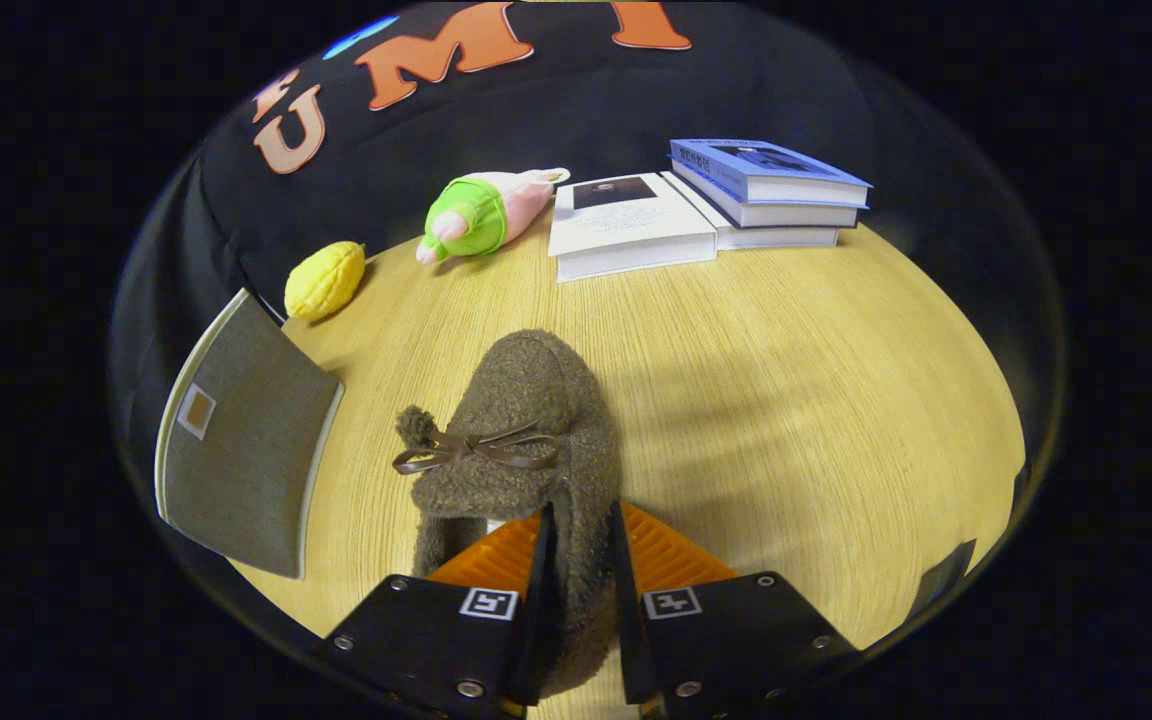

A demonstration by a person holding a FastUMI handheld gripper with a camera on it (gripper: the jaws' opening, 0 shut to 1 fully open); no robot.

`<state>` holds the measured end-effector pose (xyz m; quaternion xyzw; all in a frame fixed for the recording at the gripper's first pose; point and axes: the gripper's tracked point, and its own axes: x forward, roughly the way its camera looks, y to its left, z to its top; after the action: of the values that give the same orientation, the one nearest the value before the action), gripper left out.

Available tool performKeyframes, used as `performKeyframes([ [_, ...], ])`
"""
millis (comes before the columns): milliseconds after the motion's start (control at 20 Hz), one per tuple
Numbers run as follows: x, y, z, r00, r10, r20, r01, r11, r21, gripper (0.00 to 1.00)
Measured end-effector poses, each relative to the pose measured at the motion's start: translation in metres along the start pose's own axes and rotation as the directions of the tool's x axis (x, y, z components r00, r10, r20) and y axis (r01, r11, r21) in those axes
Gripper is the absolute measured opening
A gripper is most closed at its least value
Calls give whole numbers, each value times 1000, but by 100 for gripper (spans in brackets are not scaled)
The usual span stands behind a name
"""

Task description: Open the storage box then place both shoes into the box .Put the left shoe in first, then the right shoe, with the right side of both shoes facing outward in a uniform manner.

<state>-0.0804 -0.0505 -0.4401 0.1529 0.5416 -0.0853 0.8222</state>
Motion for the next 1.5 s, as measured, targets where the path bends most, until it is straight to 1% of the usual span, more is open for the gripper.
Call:
performKeyframes([
  [100,0,0,2,1000,7,-7,-6,1000,20,26],
  [150,0,-1,3,1000,4,-6,-3,999,32,25],
  [250,1,-7,3,1000,-14,-1,14,998,55,18],
  [300,1,-8,4,1000,-24,2,24,998,62,12],
  [400,0,-8,6,999,-39,5,38,997,71,6],
  [550,-9,-2,11,998,-48,28,46,996,74,6],
  [700,-24,20,20,999,9,46,-13,996,92,6],
  [900,-49,51,39,994,63,94,-73,992,99,6],
  [1100,-71,94,61,985,111,135,-122,989,82,6],
  [1500,-107,185,86,958,215,188,-229,972,55,6],
])
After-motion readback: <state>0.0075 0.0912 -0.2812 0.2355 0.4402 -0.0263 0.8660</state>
